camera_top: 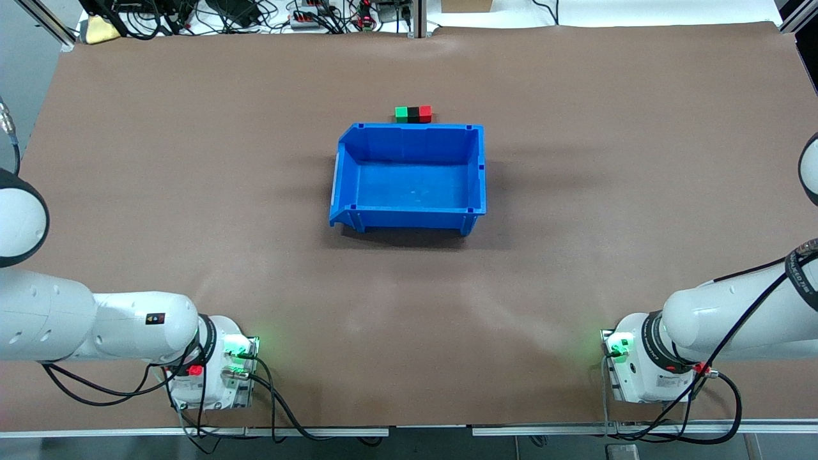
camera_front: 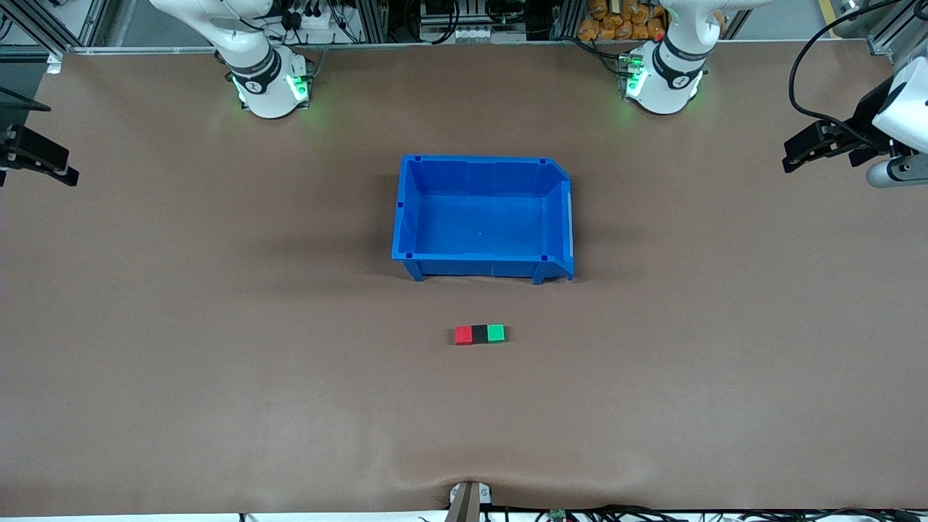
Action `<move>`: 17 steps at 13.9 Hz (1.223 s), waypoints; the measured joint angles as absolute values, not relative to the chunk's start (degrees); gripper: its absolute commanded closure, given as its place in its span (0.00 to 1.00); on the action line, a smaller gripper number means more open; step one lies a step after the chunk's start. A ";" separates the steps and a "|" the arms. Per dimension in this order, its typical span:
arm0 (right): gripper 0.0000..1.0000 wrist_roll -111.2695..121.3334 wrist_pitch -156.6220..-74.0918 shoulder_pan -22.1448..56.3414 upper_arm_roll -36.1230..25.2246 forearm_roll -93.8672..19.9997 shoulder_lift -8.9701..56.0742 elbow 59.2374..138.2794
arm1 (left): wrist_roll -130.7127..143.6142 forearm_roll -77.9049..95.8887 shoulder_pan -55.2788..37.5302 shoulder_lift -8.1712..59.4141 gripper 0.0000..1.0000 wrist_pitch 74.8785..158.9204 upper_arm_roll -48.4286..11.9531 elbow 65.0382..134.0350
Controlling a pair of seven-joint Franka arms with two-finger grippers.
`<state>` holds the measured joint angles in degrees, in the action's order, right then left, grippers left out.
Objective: Attach green and red cubes to black cube
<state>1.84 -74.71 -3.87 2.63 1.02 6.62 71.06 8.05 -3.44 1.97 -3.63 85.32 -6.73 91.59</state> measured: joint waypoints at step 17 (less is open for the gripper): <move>0.00 5.54 -75.83 -3.76 2.66 1.02 -0.09 78.06 | 8.05 -3.44 1.97 -3.63 0.00 85.32 -6.69 91.61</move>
<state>5.54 -75.83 -3.76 2.66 1.02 -0.09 78.06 8.05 -3.44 1.97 -3.63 85.32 -6.69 91.61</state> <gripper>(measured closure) 0.000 0.000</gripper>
